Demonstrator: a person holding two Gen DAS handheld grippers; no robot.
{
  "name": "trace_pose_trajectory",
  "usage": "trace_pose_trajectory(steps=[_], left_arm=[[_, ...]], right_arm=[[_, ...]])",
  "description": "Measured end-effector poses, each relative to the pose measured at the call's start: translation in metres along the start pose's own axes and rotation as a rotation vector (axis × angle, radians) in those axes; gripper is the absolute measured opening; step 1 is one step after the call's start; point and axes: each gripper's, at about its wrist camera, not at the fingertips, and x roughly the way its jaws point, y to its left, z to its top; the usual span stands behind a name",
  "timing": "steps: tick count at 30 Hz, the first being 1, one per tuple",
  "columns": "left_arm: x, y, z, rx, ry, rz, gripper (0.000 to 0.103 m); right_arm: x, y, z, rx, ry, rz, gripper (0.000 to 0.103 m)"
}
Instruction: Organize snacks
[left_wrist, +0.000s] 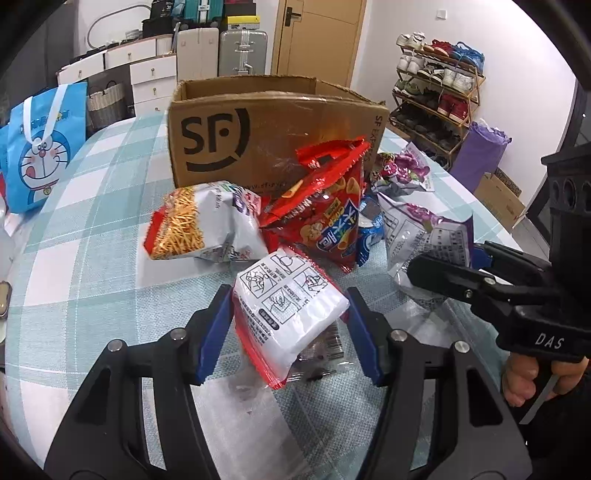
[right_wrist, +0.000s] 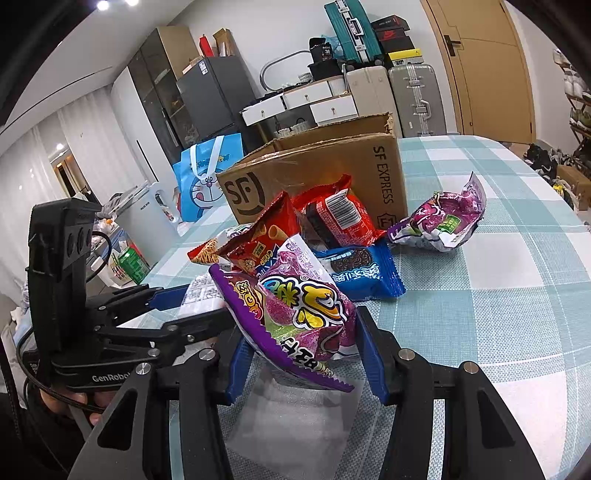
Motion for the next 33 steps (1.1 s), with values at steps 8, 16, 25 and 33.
trace_pose_trajectory(steps=[8,16,25,33], left_arm=[[-0.019,0.004,0.001,-0.006,-0.047,0.016,0.057],[-0.039,0.009,0.001,-0.015,-0.091,0.023,0.057],[-0.055,0.013,0.009,-0.022,-0.139,0.02,0.057],[-0.071,0.016,0.022,-0.032,-0.183,0.023,0.057]], right_arm=[[-0.006,0.005,0.002,-0.012,-0.023,0.008,0.052],[-0.019,0.007,0.008,-0.021,-0.063,0.007,0.052],[-0.03,0.014,0.022,-0.048,-0.106,0.001,0.052],[-0.039,0.019,0.041,-0.064,-0.147,0.002,0.052]])
